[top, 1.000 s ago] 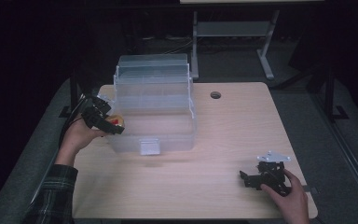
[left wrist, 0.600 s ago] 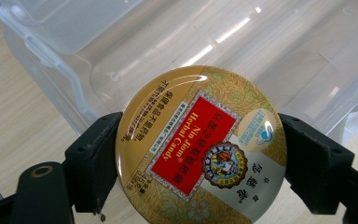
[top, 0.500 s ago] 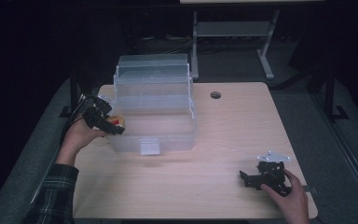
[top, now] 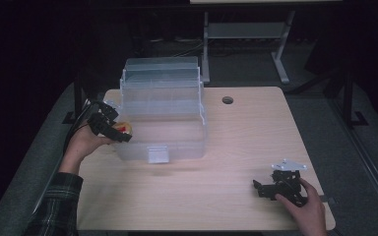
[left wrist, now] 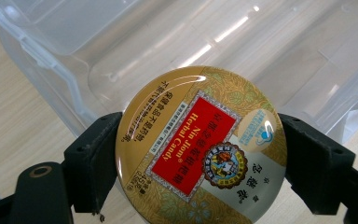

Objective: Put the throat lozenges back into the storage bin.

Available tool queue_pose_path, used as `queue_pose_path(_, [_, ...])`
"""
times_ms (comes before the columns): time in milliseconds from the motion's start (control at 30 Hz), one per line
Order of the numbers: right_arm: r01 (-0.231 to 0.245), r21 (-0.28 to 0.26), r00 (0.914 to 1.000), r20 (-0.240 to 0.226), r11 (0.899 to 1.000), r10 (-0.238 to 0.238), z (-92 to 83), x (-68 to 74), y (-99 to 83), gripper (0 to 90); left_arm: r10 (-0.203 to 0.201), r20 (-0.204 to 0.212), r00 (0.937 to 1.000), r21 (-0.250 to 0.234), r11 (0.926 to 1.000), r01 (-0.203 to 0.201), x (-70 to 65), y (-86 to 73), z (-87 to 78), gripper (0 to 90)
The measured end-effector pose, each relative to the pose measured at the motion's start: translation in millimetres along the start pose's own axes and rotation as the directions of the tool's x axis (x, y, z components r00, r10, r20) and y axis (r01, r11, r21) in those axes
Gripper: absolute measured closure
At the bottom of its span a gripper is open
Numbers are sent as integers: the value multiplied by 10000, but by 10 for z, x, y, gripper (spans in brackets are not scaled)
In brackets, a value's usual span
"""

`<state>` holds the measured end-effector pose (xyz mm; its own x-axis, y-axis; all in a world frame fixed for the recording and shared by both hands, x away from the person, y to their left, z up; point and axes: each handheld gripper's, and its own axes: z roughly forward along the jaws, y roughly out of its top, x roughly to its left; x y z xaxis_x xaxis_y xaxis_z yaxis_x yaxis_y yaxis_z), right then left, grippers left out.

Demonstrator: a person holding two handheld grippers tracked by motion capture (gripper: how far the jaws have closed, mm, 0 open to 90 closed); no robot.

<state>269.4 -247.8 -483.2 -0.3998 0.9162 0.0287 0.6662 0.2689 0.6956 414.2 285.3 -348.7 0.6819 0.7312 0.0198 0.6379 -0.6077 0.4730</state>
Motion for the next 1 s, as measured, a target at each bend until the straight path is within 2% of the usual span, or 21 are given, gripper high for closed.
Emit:
queue_pose_path(300, [-1,-2,10000,-2,10000,1,0,0,0,0,-45,-64,10000,-189,9998,44,1,-9,-41,184])
queue_pose_path(500, [1,0,10000,-1,10000,-1,0,0,0,0,-37,-58,10000,-440,9990,34,-32,-26,-129,184])
queue_pose_path(667, [2,-1,10000,-3,10000,-2,0,0,0,0,-31,-143,9999,-683,9977,21,-89,-58,-228,184])
queue_pose_path(767, [2,-1,10000,-3,10000,-2,0,0,0,0,-47,-64,10000,-1005,9949,40,-125,-92,-292,184])
queue_pose_path(1000, [-8,-3,10000,-4,10000,8,0,0,0,0,31,-151,9999,-1143,9934,-48,-223,-195,-384,185])
